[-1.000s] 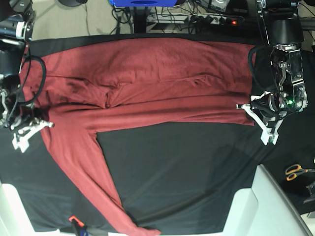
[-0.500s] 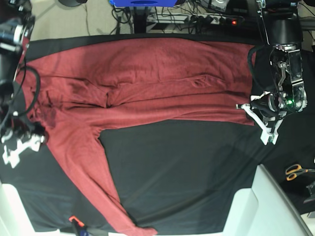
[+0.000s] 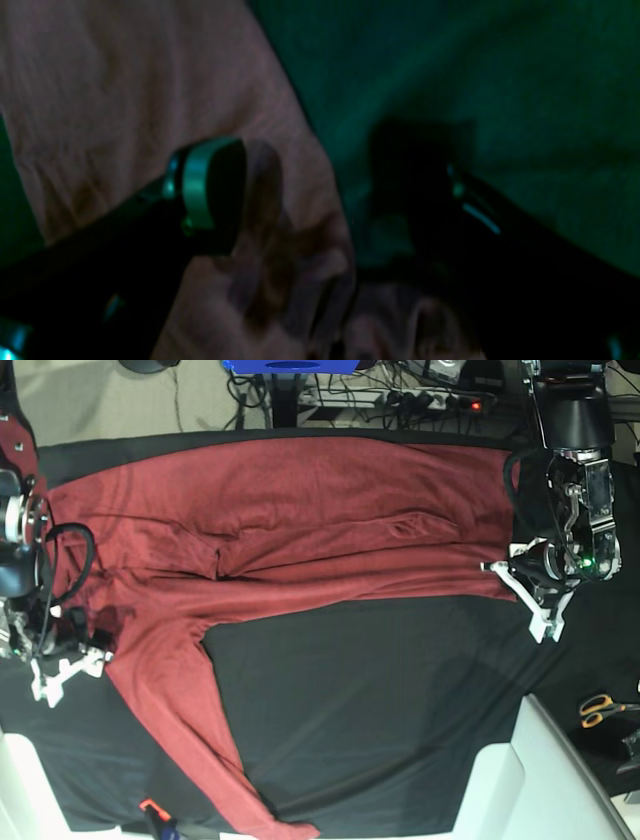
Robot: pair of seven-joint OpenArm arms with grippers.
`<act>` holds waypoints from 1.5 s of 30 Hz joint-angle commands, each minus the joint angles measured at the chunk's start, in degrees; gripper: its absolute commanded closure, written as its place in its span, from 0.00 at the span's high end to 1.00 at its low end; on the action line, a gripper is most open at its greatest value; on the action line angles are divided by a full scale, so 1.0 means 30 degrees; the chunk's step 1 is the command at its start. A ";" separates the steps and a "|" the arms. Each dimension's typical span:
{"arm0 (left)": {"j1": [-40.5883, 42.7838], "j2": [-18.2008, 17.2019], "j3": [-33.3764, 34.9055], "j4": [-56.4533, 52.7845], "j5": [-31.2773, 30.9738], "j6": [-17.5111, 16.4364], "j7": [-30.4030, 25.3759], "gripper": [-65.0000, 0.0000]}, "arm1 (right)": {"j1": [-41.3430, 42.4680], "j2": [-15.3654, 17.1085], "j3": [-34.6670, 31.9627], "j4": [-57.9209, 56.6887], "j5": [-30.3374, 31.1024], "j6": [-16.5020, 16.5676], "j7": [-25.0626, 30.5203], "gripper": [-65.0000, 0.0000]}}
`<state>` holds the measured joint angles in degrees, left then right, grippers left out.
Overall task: Fold the T-shirt properly
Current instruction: 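Lift both held side edges and fold the shirt body toward the collar, then hold the folded edge with both grippers and adjust it flat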
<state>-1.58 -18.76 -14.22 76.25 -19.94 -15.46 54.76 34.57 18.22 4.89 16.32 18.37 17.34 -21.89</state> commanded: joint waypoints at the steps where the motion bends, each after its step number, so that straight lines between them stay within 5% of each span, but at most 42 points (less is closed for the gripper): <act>1: -0.0307 -0.0324 -0.0111 0.0357 -0.0224 -0.0018 -0.0276 0.00 | 0.0214 0.0096 -0.0295 0.0026 -0.0072 -0.0111 -0.0220 0.70; 5: -0.0307 -0.0324 -0.0111 0.0386 -0.0224 -0.0018 -0.0276 0.00 | 0.0185 -0.0168 -0.0852 0.0085 -0.0043 -0.0111 -0.0220 0.66; 14: -0.0424 -0.0324 -0.0111 0.0357 -0.0136 -0.0018 -0.0276 0.00 | 0.0273 -0.0197 -0.0852 0.1697 -0.0072 -0.0140 -0.1744 0.11; 17: -0.0512 -0.0295 -0.0111 0.0328 -0.0106 -0.0018 -0.0276 0.00 | 0.0273 -0.0197 -0.0764 0.2224 -0.0072 -0.0140 -0.2623 0.00; 30: -0.2182 -0.0353 -0.0111 0.0298 -0.0077 -0.0018 -0.0276 0.00 | 0.0214 -0.0080 -0.0735 0.7792 -0.0072 -0.0199 -0.6432 0.00; 45: -0.3355 -0.0353 -0.0111 -0.0932 -0.0048 -0.0018 -0.0276 0.00 | 0.0155 0.0360 -0.0705 0.8964 0.0016 -0.0169 -0.6081 0.00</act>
<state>-10.48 -18.87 -14.26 72.34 -19.75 -15.46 54.68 32.99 18.50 2.39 41.82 17.80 16.71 -41.45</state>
